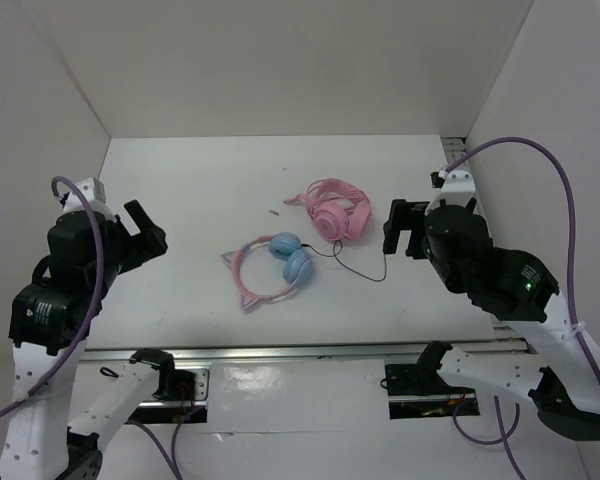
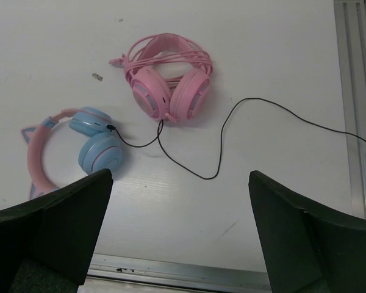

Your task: Wrap the headphones

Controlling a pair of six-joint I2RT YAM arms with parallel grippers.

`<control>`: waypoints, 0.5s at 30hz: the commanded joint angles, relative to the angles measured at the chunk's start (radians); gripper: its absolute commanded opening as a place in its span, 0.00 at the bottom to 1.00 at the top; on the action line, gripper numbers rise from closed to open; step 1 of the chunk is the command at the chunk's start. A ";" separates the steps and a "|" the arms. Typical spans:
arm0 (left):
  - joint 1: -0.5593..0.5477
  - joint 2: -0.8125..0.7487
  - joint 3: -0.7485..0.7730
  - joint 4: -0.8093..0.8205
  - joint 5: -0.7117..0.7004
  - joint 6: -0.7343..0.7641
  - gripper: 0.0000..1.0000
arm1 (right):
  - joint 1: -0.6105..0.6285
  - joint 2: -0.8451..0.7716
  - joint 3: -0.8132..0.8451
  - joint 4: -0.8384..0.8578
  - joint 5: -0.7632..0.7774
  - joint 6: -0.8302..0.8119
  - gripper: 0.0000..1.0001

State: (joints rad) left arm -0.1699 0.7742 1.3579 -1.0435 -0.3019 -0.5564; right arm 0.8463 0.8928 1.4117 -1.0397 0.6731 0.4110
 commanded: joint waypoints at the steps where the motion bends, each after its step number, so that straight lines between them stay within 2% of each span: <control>1: -0.010 -0.019 -0.023 0.054 0.049 -0.004 1.00 | 0.004 -0.008 -0.007 0.058 0.006 0.009 1.00; 7: -0.010 0.009 -0.181 0.178 0.249 0.024 1.00 | 0.004 -0.055 -0.057 0.179 -0.069 -0.001 1.00; 10: -0.019 0.074 -0.303 0.275 0.360 -0.051 1.00 | 0.004 -0.077 -0.109 0.259 -0.112 -0.011 1.00; 14: -0.147 0.219 -0.427 0.457 0.330 -0.163 1.00 | 0.004 0.001 -0.147 0.268 -0.102 -0.002 1.00; 15: -0.158 0.297 -0.437 0.488 0.319 -0.172 1.00 | 0.004 0.030 -0.158 0.277 -0.102 0.009 1.00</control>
State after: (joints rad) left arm -0.2790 0.9718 0.9615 -0.7292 -0.0208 -0.6430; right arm 0.8463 0.8539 1.2881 -0.8547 0.5831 0.4072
